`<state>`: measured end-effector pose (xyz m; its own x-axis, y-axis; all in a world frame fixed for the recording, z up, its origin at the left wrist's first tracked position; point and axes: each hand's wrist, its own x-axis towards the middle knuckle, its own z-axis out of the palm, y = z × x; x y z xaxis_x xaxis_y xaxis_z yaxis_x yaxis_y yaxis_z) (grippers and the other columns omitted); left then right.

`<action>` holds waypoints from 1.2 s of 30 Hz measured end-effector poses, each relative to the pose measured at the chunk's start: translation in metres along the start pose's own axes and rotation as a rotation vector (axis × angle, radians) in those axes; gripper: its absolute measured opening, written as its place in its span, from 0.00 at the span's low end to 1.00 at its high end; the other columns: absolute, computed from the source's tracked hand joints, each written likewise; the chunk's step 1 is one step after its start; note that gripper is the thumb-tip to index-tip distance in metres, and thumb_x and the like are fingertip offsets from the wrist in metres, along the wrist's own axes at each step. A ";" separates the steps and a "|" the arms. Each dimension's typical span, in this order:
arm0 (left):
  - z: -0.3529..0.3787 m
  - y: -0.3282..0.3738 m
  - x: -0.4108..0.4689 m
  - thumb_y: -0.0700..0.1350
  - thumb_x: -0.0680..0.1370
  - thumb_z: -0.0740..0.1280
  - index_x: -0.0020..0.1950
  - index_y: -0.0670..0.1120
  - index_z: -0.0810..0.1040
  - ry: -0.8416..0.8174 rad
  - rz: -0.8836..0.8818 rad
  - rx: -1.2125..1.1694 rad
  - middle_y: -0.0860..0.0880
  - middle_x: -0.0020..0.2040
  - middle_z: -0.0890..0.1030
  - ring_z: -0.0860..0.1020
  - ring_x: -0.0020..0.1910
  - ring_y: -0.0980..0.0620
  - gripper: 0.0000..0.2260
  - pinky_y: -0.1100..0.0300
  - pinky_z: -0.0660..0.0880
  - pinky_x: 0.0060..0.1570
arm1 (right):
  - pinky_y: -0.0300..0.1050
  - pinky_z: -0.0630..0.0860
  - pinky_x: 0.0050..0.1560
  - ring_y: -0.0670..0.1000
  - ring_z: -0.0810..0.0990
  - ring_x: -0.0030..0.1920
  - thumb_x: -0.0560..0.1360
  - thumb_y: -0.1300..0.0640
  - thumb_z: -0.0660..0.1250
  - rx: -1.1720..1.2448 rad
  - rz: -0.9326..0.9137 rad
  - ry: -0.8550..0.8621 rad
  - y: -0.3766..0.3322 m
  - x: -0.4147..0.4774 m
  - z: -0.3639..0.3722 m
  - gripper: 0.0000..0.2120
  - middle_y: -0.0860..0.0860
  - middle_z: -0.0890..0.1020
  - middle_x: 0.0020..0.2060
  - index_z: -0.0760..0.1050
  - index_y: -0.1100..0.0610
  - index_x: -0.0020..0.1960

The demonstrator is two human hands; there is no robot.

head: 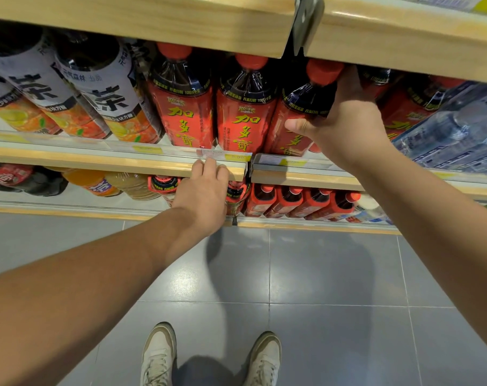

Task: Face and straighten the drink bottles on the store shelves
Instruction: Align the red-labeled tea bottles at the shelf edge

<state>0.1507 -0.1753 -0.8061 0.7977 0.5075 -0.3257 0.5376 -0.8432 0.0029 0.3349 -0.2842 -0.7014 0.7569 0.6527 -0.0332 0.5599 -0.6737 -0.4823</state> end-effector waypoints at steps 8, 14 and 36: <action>0.002 0.004 0.000 0.49 0.77 0.65 0.73 0.42 0.58 -0.009 -0.006 0.017 0.43 0.67 0.63 0.61 0.70 0.42 0.28 0.54 0.76 0.45 | 0.51 0.80 0.56 0.58 0.83 0.57 0.70 0.38 0.78 -0.088 -0.041 0.020 -0.002 0.006 -0.010 0.39 0.52 0.80 0.64 0.69 0.55 0.72; 0.000 0.006 -0.001 0.51 0.78 0.65 0.75 0.42 0.55 -0.023 -0.006 0.022 0.42 0.69 0.62 0.59 0.73 0.42 0.31 0.53 0.79 0.50 | 0.54 0.79 0.58 0.59 0.78 0.65 0.68 0.32 0.75 -0.210 -0.005 0.035 -0.001 0.009 -0.012 0.41 0.53 0.77 0.67 0.69 0.54 0.72; 0.002 0.001 -0.001 0.52 0.79 0.64 0.78 0.42 0.51 -0.047 0.011 0.001 0.42 0.72 0.59 0.55 0.76 0.42 0.34 0.51 0.76 0.56 | 0.54 0.81 0.52 0.58 0.83 0.54 0.71 0.44 0.79 -0.028 -0.084 0.125 0.011 0.003 0.002 0.34 0.55 0.81 0.60 0.69 0.59 0.68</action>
<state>0.1497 -0.1775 -0.8079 0.7900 0.4888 -0.3701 0.5283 -0.8490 0.0061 0.3429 -0.2893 -0.7084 0.7423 0.6600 0.1161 0.6307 -0.6295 -0.4538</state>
